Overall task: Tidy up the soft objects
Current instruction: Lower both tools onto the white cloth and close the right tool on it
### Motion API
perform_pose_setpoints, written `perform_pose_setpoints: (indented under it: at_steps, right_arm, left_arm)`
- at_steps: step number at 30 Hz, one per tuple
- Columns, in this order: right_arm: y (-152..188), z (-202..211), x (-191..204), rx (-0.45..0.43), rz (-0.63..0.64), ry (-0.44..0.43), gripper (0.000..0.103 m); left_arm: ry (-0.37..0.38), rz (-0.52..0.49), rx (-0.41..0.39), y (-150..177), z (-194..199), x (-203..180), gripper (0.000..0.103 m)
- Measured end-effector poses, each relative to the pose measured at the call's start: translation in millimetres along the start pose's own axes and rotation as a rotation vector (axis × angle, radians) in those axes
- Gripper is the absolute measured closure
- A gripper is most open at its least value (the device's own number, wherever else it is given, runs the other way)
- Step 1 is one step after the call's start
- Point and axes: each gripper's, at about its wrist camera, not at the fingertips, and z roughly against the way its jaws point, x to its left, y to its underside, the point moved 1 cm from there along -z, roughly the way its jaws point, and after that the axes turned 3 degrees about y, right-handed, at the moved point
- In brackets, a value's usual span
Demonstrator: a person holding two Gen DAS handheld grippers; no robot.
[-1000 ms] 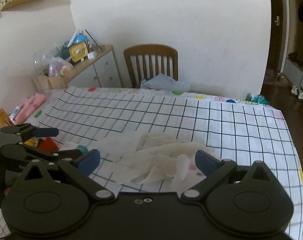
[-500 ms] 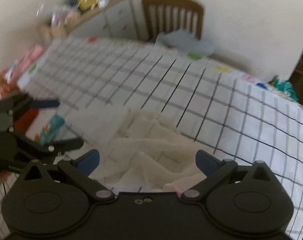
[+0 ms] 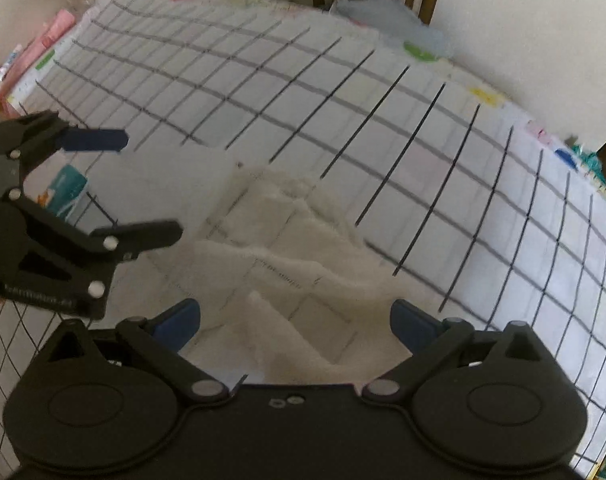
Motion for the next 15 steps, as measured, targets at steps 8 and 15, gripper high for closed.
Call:
perform_pose_setpoints:
  at_steps: [8,15]
  right_arm:
    - [-9,-15,18,0.044,0.05,0.036,0.027]
    - [-5,-11,24,0.004,0.073,0.058,0.056]
  left_arm:
    - [-0.031,-0.015,0.014,3,-9,0,0.007]
    - [0.015,0.0,0.016,4,-6,5,0.039]
